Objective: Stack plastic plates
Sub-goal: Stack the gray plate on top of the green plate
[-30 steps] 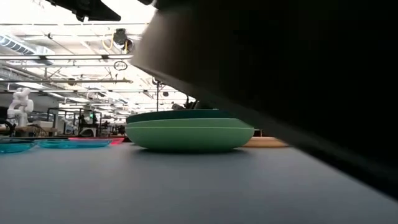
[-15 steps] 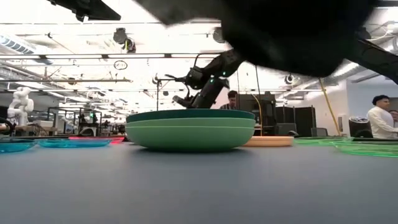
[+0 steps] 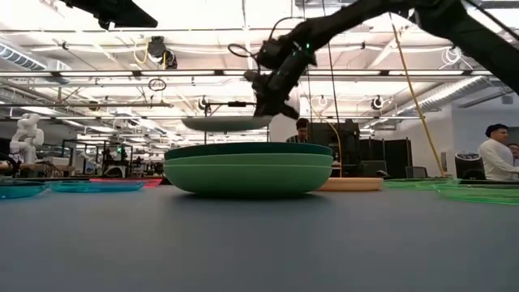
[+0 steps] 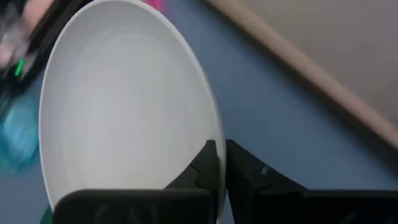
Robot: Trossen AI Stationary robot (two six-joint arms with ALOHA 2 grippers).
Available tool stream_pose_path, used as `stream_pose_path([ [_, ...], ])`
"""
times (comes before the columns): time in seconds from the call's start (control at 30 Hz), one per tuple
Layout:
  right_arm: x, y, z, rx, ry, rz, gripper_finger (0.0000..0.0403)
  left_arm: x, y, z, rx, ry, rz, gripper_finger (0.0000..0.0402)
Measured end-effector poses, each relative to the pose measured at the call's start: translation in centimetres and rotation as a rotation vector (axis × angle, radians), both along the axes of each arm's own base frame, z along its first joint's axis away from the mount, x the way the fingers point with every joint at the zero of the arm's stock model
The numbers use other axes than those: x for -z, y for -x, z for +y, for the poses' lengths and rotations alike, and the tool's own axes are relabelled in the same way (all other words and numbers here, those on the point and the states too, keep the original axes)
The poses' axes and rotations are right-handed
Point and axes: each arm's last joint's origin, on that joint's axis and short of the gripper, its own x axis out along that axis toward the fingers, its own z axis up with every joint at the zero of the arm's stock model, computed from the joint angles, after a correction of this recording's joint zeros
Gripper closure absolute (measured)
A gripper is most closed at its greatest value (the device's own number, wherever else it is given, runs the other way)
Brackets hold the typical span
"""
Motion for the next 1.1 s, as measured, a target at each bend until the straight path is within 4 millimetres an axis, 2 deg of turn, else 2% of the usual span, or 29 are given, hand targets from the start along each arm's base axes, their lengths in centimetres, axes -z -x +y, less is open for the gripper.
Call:
stream_pose_path([
  [0.1, -0.5, 0.1, 2.7, -0.097, -0.061, 0.073, 0.0395, 0.0, 0.0, 0.0, 0.0, 0.001, 0.0, 0.036],
  [0.33, 0.7, -1.4, 8.6, -0.265, -0.11, 0.212, 0.0395, 0.0, 0.0, 0.0, 0.0, 0.002, 0.002, 0.036],
  [0.47, 1.8, -2.2, 10.8, -0.197, -0.014, 0.328, 0.0395, 0.1, 0.0, 0.0, -0.001, 0.008, 0.007, 0.036],
  [0.8, 3.1, -2.3, 12.2, -0.169, 0.007, 0.392, 0.0389, 0.1, 0.0, 0.0, -0.001, 0.011, 0.01, 0.036],
  [1.1, 3.1, -2.3, 12.0, -0.114, 0.019, 0.396, 0.0321, 0.2, 0.0, 0.0, -0.001, 0.012, 0.012, 0.036],
])
